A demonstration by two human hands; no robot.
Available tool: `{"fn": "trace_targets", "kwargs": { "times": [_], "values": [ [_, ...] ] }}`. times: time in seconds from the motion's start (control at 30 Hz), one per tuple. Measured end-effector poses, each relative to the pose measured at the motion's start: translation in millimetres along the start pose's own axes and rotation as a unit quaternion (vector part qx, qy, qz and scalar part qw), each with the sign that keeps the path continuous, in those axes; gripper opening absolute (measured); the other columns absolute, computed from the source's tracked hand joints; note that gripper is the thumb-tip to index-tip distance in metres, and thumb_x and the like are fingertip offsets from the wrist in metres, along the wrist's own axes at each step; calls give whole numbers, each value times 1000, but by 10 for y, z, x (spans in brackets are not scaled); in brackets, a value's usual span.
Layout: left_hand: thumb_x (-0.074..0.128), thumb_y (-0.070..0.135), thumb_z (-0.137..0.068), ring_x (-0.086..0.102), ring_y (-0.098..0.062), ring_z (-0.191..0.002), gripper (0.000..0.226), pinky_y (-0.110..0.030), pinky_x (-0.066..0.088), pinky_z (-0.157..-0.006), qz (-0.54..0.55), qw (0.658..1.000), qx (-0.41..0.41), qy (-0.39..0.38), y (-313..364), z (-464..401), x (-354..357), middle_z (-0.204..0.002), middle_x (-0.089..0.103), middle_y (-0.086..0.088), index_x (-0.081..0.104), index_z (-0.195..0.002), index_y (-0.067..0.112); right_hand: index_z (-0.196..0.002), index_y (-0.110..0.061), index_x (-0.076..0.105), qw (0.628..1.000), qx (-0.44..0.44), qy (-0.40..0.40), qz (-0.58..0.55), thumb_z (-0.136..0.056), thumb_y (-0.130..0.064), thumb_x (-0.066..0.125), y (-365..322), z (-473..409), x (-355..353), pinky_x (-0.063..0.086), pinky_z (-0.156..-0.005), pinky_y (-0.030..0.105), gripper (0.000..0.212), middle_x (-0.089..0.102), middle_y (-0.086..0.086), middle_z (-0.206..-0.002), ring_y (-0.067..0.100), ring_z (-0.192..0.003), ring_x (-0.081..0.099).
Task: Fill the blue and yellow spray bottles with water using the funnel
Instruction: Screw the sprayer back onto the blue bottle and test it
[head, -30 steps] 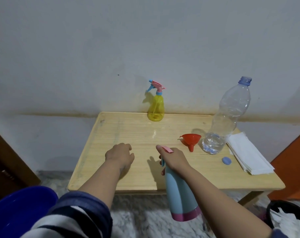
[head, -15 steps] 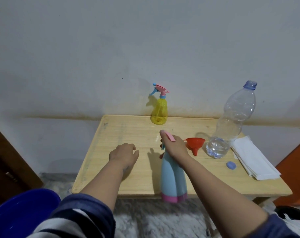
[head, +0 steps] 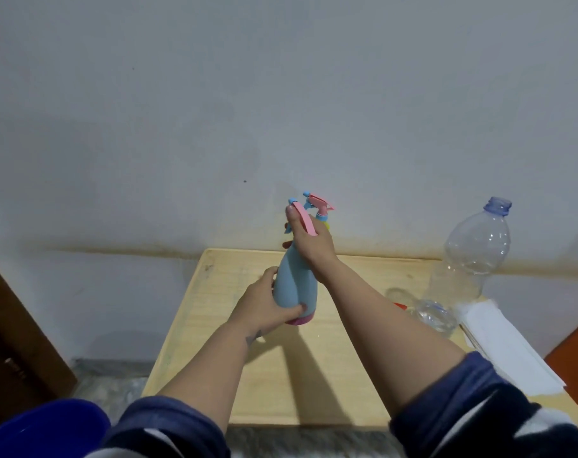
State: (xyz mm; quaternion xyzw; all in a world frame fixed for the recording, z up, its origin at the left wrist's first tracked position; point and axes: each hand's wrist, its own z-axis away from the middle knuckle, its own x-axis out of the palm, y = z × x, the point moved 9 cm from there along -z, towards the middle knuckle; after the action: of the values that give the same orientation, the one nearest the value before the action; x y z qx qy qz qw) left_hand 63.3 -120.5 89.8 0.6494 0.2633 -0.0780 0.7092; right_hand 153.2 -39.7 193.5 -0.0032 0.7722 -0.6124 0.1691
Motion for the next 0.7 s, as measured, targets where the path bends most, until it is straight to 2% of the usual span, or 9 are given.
{"fn": "trace_targets", "kwargs": {
  "times": [0.07,0.17,0.23,0.33,0.47,0.6,0.7],
  "values": [
    [78,53,-50,64,-12,-97,81,-40,56,-82,-13,999,-12,34,-61,-161,-50,-109,62,12,43,-121,36,-94,-5,57,997,34,-45,46,-85,-52,62,166,-162,161,42,-69,29,47,52,3,-83,16,-77,51],
    [79,50,-57,63,-19,-100,81,-38,54,-80,-49,995,-26,83,-150,-421,-111,-112,62,6,41,-124,29,-121,-20,48,970,163,-126,126,-60,-52,78,607,-295,393,51,-86,38,75,58,1,-110,22,-105,59],
    [81,46,-59,62,-22,-100,78,-35,52,-77,-67,991,-34,109,-231,-614,-134,-112,61,4,41,-124,28,-126,-22,42,959,189,-132,167,-63,-43,79,760,-407,440,52,-87,42,76,55,5,-118,26,-110,57],
    [82,48,-60,60,-24,-100,82,-32,48,-73,-82,986,-55,135,-383,-932,-148,-114,59,1,39,-127,27,-128,-18,46,965,165,-123,166,-68,-33,81,871,-709,487,54,-90,45,71,59,6,-118,26,-108,59],
    [83,42,-61,59,-25,-101,85,-33,44,-69,-85,982,-73,151,-607,-1406,-146,-116,57,-1,38,-131,22,-123,-11,50,970,122,-99,186,-67,-29,83,1039,-1123,593,51,-86,36,68,62,5,-117,24,-107,60],
    [83,32,-62,59,-22,-100,85,-43,54,-77,-45,984,-81,153,-814,-1798,-97,-114,56,2,35,-132,27,-124,-15,53,975,92,-85,182,-67,-25,83,1243,-1441,739,46,-81,29,66,63,3,-121,21,-107,61],
    [76,16,-72,57,-21,-107,78,-39,53,-82,-42,983,-84,157,-956,-1996,-85,-119,54,1,34,-136,27,-128,-16,53,978,73,-88,177,-69,-22,82,1390,-1594,833,42,-79,23,66,63,2,-124,21,-110,60]
  ]
}}
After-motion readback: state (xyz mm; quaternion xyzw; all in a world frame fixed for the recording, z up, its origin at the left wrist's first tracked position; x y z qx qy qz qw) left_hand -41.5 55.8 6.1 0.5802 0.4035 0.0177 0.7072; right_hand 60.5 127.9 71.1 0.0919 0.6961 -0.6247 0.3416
